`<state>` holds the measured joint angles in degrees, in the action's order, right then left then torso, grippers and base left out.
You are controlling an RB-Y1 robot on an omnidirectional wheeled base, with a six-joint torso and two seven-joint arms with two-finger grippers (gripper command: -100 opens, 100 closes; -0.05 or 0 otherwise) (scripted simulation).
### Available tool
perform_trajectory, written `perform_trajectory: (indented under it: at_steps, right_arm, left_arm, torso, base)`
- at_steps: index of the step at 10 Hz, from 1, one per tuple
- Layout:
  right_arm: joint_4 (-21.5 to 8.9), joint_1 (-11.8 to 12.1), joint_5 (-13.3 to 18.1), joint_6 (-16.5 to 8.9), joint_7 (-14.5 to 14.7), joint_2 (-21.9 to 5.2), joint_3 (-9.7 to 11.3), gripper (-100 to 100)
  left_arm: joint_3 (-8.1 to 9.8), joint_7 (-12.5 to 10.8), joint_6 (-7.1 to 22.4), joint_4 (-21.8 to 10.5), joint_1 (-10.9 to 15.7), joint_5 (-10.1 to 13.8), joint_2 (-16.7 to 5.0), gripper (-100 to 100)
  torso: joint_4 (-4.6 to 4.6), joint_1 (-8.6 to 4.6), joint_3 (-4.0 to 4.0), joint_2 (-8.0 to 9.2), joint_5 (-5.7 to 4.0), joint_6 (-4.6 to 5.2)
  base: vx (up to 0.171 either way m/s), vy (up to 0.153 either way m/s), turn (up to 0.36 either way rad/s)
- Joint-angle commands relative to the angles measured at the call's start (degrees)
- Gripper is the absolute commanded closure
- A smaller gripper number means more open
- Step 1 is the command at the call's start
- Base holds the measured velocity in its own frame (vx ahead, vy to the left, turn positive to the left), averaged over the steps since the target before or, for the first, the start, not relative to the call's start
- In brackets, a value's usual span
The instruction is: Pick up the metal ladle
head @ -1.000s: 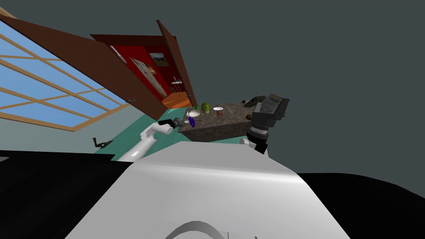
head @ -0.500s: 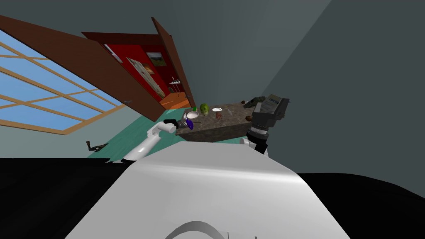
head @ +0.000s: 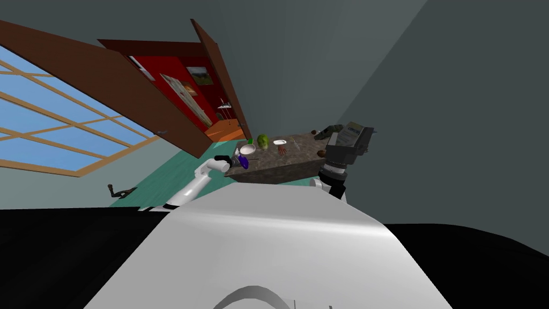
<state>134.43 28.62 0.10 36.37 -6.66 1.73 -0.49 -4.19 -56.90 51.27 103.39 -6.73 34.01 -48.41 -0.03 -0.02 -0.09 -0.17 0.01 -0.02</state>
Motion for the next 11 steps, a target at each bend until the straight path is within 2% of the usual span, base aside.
perform_trajectory:
  at_steps: [1,2,3,7,8,9,10,11]
  right_arm:
    - [0.00,0.00,0.00,0.00,0.00,0.00,0.00,0]
    - [0.00,0.00,0.00,0.00,0.00,0.00,0.00,0]
    - [0.00,0.00,0.00,0.00,0.00,0.00,0.00,0]
    - [0.00,0.00,0.00,0.00,0.00,0.00,0.00,0]
    - [0.00,0.00,0.00,0.00,0.00,0.00,0.00,0]
    - [0.00,0.00,0.00,0.00,0.00,0.00,0.00,0]
    - [0.00,0.00,0.00,0.00,0.00,0.00,0.00,0]
    - [0.00,0.00,0.00,0.00,0.00,0.00,0.00,0]
  left_arm:
    - [-0.02,1.10,-1.22,-1.60,0.05,-0.23,0.90,-100]
    - [0.01,0.63,-0.62,-0.93,0.09,-0.11,0.52,-100]
    - [0.01,0.76,-0.75,-1.03,0.10,-0.13,0.57,100]
    - [-0.06,0.88,-0.79,-0.92,0.14,-0.12,0.56,100]
    - [-0.06,0.88,-0.79,-0.92,0.14,-0.12,0.56,0]
    - [0.12,-0.22,0.20,0.67,-0.23,0.34,-0.58,100]
    - [0.19,-0.88,0.90,1.81,-0.37,0.63,-1.33,100]
    - [0.20,-0.13,0.14,0.84,-0.29,0.75,-1.01,100]
  torso:
    - [0.00,0.00,0.00,0.00,0.00,0.00]
    - [0.00,-0.02,0.01,0.04,0.00,-0.01]
    - [0.02,-0.03,0.06,0.11,-0.01,0.00]
    - [0.01,0.01,0.05,0.10,0.00,-0.10]
    - [0.01,0.01,0.05,0.10,0.00,-0.10]
    - [0.01,0.01,0.05,0.10,0.00,-0.10]
    - [0.02,0.02,0.09,0.17,-0.01,-0.13]
    - [0.05,0.01,0.12,0.22,-0.02,-0.13]
  base:
    - [0.027,0.000,-0.005]
    - [0.000,0.000,0.000]
    - [0.000,0.000,0.000]
    - [0.000,0.001,-0.003]
    - [0.000,0.000,0.000]
    - [-0.015,0.001,0.032]
    - [-0.025,0.000,0.041]
    - [-0.010,0.000,0.009]
